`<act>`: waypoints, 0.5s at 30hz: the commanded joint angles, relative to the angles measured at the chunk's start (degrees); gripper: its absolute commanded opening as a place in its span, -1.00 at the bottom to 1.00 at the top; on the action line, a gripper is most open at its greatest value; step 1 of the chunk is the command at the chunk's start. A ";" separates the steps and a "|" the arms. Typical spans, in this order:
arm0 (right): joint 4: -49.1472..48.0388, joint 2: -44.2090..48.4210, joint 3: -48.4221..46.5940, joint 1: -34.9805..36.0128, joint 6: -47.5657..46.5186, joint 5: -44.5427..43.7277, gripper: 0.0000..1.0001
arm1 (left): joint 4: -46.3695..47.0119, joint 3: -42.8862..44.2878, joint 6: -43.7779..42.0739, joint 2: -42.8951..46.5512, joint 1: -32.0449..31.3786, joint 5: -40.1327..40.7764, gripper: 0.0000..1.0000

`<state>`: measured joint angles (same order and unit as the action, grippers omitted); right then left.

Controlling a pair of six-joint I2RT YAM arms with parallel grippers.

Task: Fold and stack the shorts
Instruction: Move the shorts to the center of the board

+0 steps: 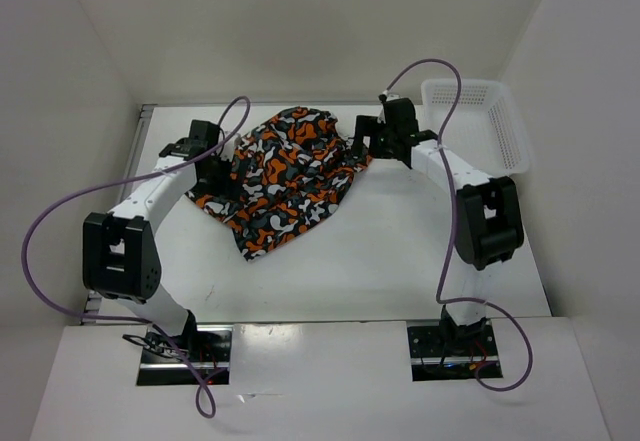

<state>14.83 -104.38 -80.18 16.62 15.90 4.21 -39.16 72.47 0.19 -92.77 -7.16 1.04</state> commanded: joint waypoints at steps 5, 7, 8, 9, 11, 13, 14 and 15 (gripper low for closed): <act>-2.35 -12.94 -12.16 0.08 0.10 -7.20 0.99 | 9.09 -4.79 -0.19 -5.12 -0.05 10.01 1.00; -1.83 -15.67 -14.90 0.08 1.32 -9.47 0.95 | 12.76 -3.31 -0.19 -7.06 -0.05 13.88 1.00; -1.82 -17.86 -17.18 0.08 1.93 -11.22 0.93 | 13.92 -2.08 -0.19 -8.99 0.73 16.34 1.00; -1.30 -18.66 -17.98 0.08 2.46 -11.24 0.89 | 13.93 -0.33 -0.19 -9.96 1.70 16.36 1.00; -1.29 -19.98 -19.04 0.08 2.47 -11.24 0.86 | 13.24 4.24 -0.19 -12.77 4.85 15.58 1.00; -1.29 -20.87 -19.05 0.08 3.08 -11.24 0.78 | 12.44 8.47 -0.19 -14.45 6.19 14.34 1.00; -0.77 -22.17 -19.05 0.08 3.08 -11.24 0.76 | 12.44 8.48 -0.19 -15.93 6.97 14.34 1.00; -0.77 -22.18 -19.05 0.08 3.08 -11.24 0.69 | 12.44 9.09 -0.19 -16.56 6.98 15.04 1.00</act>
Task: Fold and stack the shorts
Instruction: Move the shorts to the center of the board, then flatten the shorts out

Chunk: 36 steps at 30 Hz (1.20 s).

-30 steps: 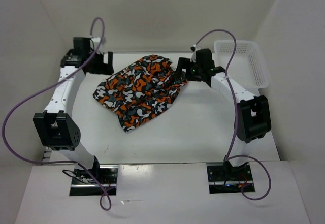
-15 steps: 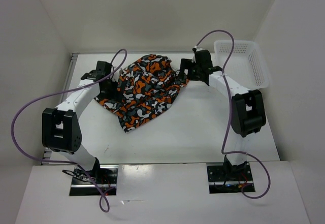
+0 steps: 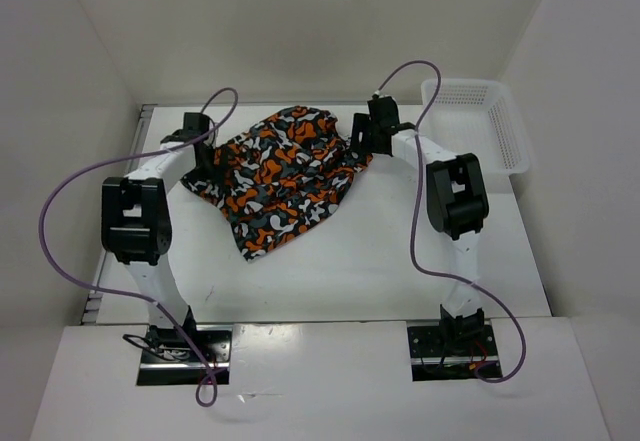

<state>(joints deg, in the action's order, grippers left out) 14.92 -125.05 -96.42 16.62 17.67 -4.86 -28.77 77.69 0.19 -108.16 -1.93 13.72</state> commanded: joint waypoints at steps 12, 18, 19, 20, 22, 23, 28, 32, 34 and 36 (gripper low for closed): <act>-0.85 -4.23 -0.87 0.60 0.79 4.34 -0.05 | 0.04 11.69 -0.19 -11.10 5.01 -5.09 0.90; -0.85 -2.47 2.46 1.13 -2.02 6.18 -0.82 | -1.99 14.86 -0.19 -13.04 6.15 -13.28 -0.46; -1.38 -0.56 2.99 1.13 -2.90 6.18 -0.93 | -1.99 15.64 -0.19 -13.65 6.15 -13.28 -0.67; -1.38 0.59 3.60 1.13 -5.43 6.79 -1.00 | -1.99 17.13 -0.19 -13.66 6.15 -13.28 -1.00; -0.51 3.57 6.93 1.13 -9.04 7.84 -1.00 | -1.29 19.59 -0.19 -13.66 6.15 -12.48 -1.00; 0.71 7.33 10.52 0.17 -10.97 9.42 -1.00 | 0.02 23.17 -0.19 -13.66 6.15 -10.83 -1.00; 10.80 21.48 25.10 -2.65 -18.62 20.58 -1.00 | -0.13 43.91 -0.19 -19.01 6.15 -8.71 -1.00; 14.43 28.28 31.81 -2.65 -21.27 27.96 -1.00 | -3.91 65.70 -0.19 -29.09 5.54 -9.40 -0.71; 14.44 29.60 33.05 -2.65 -22.14 27.98 -1.00 | -8.13 78.50 -0.19 -32.71 4.75 -9.41 0.50; 14.97 30.74 33.67 -2.65 -23.99 27.28 -1.00 | -12.61 83.74 -0.19 -35.97 3.87 -10.02 0.95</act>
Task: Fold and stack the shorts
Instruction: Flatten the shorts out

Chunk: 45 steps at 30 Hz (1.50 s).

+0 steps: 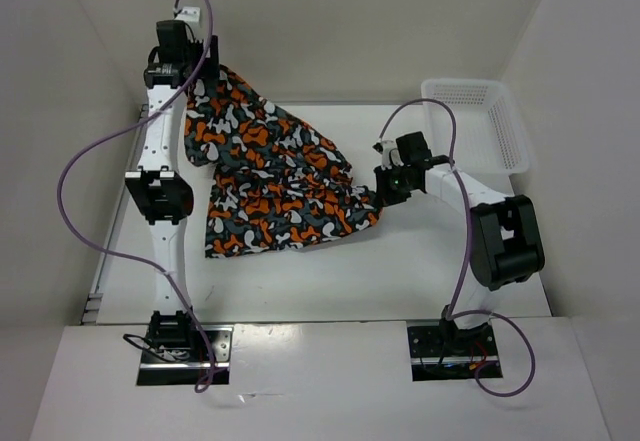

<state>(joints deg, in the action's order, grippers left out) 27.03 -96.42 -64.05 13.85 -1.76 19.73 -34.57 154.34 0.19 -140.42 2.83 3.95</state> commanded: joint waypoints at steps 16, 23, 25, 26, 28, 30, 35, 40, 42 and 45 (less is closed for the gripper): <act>-0.22 5.98 4.20 0.13 -1.15 9.62 -1.00 | -14.30 -80.04 -0.19 50.06 -4.76 -9.58 1.00; -1.97 7.04 5.43 0.13 1.84 9.89 -1.00 | -14.30 -89.48 -0.19 47.89 -2.92 -14.84 1.00; -2.68 7.56 5.43 0.13 3.16 7.45 -1.00 | -14.30 -89.48 -0.19 45.42 -2.92 -12.67 1.00; -3.55 7.56 5.43 0.13 3.17 6.39 -1.00 | -14.30 -88.96 -0.19 42.36 -2.22 -12.04 1.00; -4.26 8.09 5.96 0.13 4.74 2.89 -1.00 | -14.83 -87.29 -0.19 37.97 -0.55 -14.12 1.00; -5.05 8.09 5.96 0.13 4.75 1.37 -1.00 | -15.36 -86.76 -0.19 35.75 0.06 -14.66 1.00; -5.58 8.09 5.96 0.13 5.98 1.90 -1.00 | -15.36 -86.75 -0.19 27.49 0.68 -17.65 1.00; -5.58 5.90 5.96 0.13 5.98 2.51 -1.00 | -17.89 -85.01 -0.19 23.19 0.69 -25.20 -0.33; -5.58 5.29 5.00 0.13 5.98 4.17 -1.00 | -19.83 -84.21 -0.19 22.48 0.69 -28.02 -0.84; -5.58 2.74 -0.16 0.13 5.98 6.11 -1.00 | -21.85 -80.80 -0.19 24.65 1.73 -29.69 -1.00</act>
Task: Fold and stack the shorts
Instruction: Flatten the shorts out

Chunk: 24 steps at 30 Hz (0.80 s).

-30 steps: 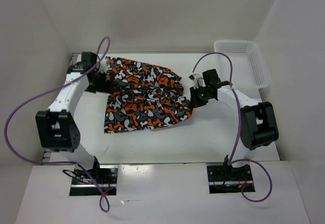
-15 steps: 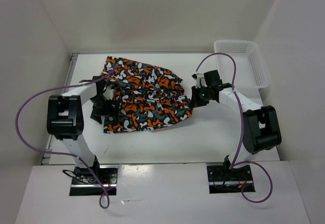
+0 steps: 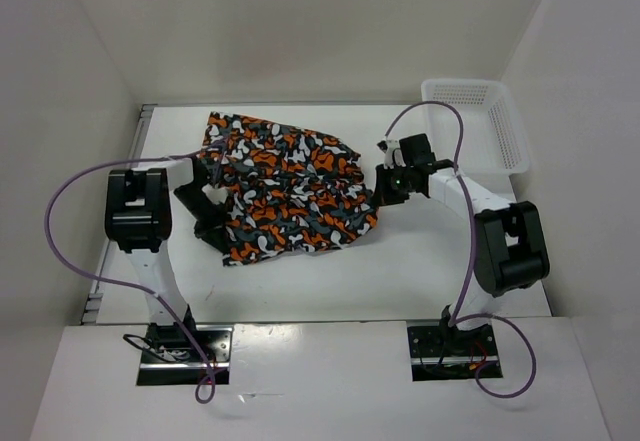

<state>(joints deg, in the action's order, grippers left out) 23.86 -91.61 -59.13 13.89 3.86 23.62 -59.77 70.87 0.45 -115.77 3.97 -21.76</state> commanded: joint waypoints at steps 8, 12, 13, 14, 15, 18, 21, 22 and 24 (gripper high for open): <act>-2.32 -20.43 -54.80 0.08 5.02 3.89 -1.00 | -6.87 68.66 -0.45 -2.29 11.85 -11.23 -1.00; -1.09 -24.31 -76.53 -0.52 3.27 -2.06 -1.00 | -2.13 90.12 -0.45 0.36 13.35 -10.86 -1.00; -0.48 -24.31 -76.57 -0.53 2.48 -2.87 -1.00 | -2.11 91.28 -0.45 2.19 13.87 -10.33 -1.00; 0.22 -22.31 -76.05 -1.05 1.69 -2.87 -1.00 | -2.11 90.33 -0.45 3.25 13.87 -10.32 -1.00; 0.23 -20.99 -74.56 -1.06 1.68 -2.87 -1.00 | -2.11 88.23 -0.45 4.48 13.87 -11.45 -1.00; 1.36 -13.79 -60.29 -2.73 1.68 -0.25 -1.00 | -4.21 75.80 -0.45 9.14 13.87 -12.17 -1.00; 1.90 -4.85 -42.91 -3.34 0.98 3.00 -1.00 | -5.53 61.39 -0.45 13.71 13.87 -11.64 -1.00; 1.90 -2.63 -38.03 -3.34 0.98 5.62 -1.00 | -5.53 57.14 -0.45 16.86 13.87 -11.12 -1.00; 1.90 3.86 -24.01 -3.34 1.94 8.27 -1.00 | -4.58 48.53 -0.45 22.13 13.87 -9.02 -1.00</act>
<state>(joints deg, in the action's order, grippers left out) 22.41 -93.01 -97.56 10.28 6.13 26.28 -60.18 130.76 0.19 -93.47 17.50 -33.15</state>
